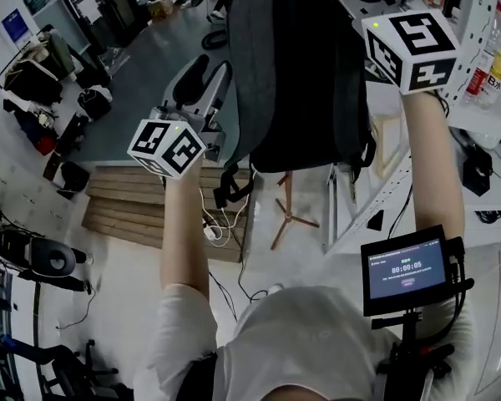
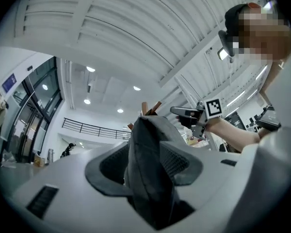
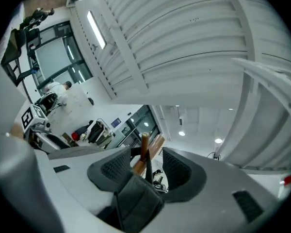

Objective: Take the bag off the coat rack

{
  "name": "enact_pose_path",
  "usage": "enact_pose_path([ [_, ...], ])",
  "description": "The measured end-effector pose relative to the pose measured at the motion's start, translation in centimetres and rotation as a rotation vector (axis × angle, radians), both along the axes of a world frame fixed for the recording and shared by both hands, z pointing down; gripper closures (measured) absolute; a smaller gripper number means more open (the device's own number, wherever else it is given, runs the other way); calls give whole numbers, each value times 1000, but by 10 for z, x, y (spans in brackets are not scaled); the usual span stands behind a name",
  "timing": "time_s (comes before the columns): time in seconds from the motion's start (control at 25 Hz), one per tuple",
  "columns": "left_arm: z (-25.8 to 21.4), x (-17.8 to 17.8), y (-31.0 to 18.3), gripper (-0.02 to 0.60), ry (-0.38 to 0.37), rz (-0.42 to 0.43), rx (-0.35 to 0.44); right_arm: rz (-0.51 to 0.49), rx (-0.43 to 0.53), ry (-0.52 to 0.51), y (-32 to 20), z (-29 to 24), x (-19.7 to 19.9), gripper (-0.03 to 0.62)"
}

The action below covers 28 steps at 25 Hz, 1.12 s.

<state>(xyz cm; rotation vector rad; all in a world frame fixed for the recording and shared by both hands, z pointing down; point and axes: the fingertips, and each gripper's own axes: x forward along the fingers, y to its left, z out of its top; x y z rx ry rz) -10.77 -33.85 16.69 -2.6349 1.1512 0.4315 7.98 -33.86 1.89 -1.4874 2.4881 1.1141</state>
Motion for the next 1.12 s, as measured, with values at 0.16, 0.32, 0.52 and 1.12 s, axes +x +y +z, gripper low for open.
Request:
enact_pose_path([
  [0.16, -4, 14, -13, 394, -15, 40, -13, 63, -151, 142, -51, -8, -10, 404],
  [0.32, 6, 27, -25, 394, -75, 83, -49, 25, -286, 162, -79, -9, -15, 405],
  [0.52, 10, 34, -35, 394, -51, 106, -52, -42, -458, 209, -99, -5, -24, 410],
  [1.12, 3, 32, -39, 508, 86, 45, -45, 31, -314, -61, -94, -22, -11, 548],
])
